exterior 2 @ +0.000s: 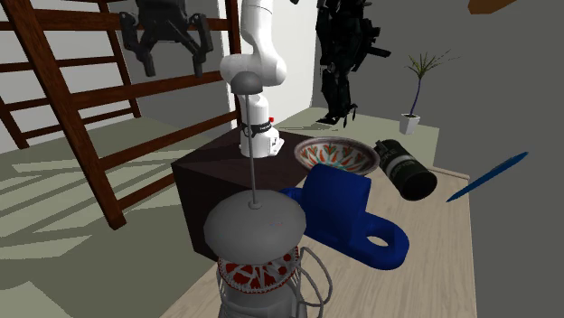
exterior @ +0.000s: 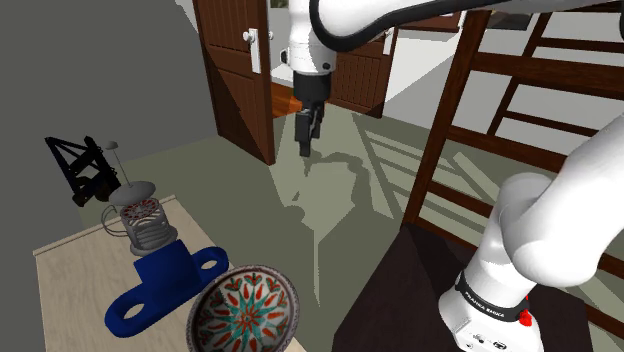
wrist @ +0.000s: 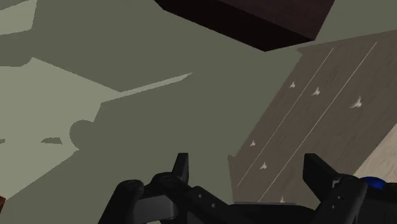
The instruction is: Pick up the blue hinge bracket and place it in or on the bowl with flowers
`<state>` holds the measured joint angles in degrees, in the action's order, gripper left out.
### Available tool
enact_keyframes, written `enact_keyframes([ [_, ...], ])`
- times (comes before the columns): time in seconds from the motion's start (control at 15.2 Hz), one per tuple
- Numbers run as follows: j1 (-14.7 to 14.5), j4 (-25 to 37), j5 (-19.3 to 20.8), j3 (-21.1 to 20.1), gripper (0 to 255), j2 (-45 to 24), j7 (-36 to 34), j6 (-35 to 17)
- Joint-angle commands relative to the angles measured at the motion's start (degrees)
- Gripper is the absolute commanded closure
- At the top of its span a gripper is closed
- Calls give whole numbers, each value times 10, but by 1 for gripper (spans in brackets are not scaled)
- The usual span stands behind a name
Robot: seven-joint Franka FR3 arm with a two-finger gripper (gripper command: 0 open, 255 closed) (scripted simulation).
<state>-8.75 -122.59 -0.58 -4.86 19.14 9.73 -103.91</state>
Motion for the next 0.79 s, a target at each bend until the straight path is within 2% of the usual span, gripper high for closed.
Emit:
enact_keyframes([
  [0.0, -13, 21, -11, -7, 0, -31, 16, -12],
  [0.73, -65, 155, -57, -46, 0, -204, 117, -60],
])
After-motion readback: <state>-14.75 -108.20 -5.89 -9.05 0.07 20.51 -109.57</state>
